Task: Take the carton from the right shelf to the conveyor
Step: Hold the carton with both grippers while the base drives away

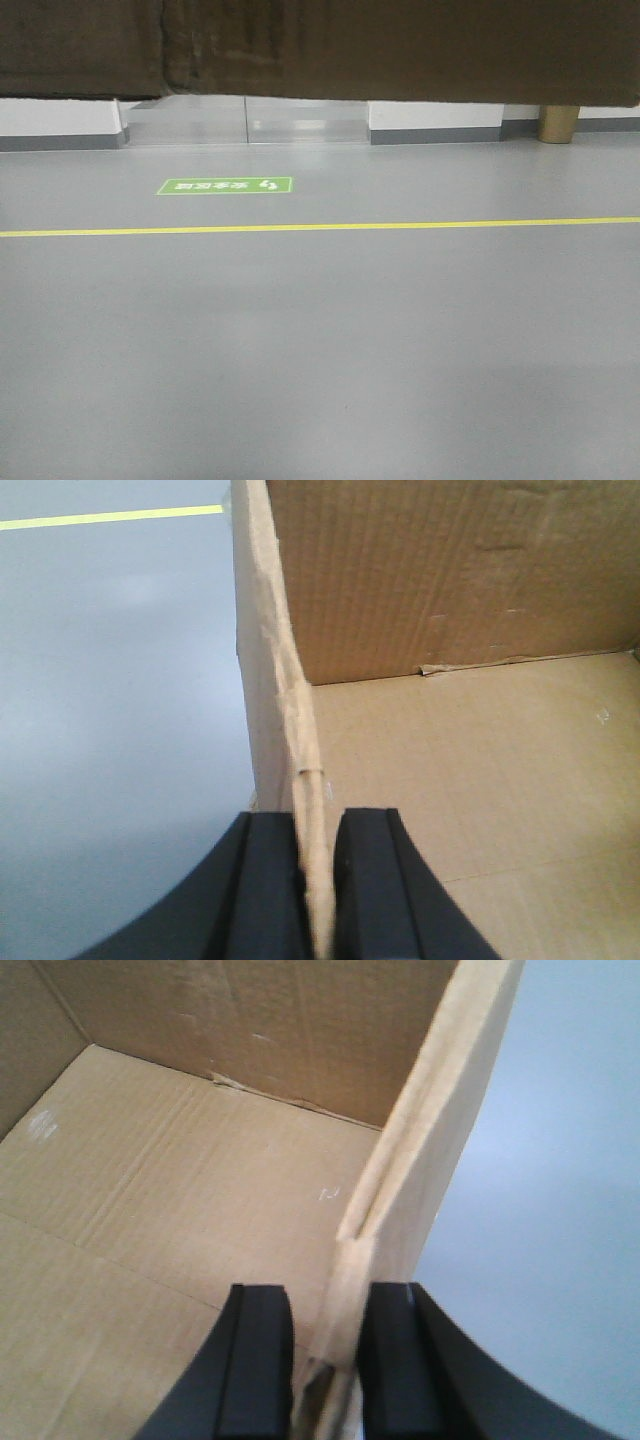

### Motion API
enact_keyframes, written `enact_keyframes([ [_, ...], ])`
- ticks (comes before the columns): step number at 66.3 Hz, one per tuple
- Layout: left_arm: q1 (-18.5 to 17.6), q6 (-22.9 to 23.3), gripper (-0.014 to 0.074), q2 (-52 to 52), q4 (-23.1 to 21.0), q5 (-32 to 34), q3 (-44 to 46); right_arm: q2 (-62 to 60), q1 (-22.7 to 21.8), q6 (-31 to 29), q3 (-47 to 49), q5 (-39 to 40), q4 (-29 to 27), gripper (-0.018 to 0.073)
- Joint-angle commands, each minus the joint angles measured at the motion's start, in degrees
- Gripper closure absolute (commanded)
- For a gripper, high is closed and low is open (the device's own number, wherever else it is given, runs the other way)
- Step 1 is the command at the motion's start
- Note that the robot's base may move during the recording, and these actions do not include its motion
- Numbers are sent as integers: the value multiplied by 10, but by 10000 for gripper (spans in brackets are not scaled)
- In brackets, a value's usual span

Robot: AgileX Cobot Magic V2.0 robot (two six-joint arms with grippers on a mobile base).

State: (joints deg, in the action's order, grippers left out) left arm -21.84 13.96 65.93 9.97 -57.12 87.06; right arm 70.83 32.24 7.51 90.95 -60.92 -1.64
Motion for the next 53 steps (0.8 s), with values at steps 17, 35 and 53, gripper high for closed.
enact_keyframes([
  [17, -2, -2, 611, -4, -4, 58, 3, -7, 4, -19, 3, 31, -36, 627],
  [35, -2, -2, 611, -4, -4, 60, 3, -7, 4, -19, 3, 49, -36, 627],
  [53, -2, -2, 611, -4, -2, 60, 3, -7, 4, -19, 3, 51, -36, 627],
])
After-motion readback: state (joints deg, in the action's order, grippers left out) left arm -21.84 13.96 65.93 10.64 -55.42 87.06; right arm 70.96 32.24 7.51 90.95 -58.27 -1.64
